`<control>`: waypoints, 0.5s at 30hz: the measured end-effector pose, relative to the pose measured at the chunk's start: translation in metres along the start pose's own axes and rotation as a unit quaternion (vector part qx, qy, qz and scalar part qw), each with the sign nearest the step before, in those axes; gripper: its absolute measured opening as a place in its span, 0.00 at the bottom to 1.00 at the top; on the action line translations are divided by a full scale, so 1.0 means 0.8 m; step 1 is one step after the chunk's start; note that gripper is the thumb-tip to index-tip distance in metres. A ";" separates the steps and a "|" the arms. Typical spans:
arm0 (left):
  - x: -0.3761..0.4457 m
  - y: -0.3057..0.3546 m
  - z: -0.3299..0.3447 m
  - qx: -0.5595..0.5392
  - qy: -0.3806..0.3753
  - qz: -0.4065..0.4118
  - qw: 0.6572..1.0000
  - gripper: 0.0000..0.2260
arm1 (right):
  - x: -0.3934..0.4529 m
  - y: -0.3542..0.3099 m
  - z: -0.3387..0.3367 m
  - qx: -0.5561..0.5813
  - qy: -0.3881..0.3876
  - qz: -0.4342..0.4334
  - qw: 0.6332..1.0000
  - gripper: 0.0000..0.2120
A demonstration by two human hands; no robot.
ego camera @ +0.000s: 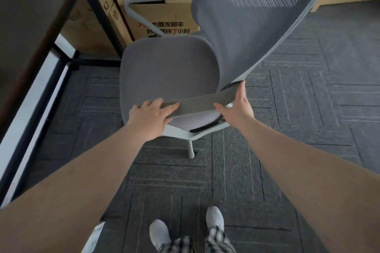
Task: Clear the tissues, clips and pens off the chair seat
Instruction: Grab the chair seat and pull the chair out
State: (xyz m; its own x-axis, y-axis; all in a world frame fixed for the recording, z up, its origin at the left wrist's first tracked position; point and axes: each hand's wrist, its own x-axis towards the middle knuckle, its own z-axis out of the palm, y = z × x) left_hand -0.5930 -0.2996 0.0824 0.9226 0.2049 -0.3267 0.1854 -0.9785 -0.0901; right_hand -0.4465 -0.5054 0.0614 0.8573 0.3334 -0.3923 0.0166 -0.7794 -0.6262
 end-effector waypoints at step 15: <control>-0.105 -0.080 0.037 0.008 -0.026 0.054 0.998 0.22 | -0.116 -0.034 0.092 -0.031 0.032 0.035 0.998 0.50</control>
State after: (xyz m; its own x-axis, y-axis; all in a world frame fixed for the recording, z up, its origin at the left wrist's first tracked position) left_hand -0.6922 -0.2535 0.0875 0.9178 0.1005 -0.3842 0.0808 -0.9945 -0.0670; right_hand -0.5647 -0.4762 0.0648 0.8886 0.2431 -0.3890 -0.0150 -0.8322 -0.5543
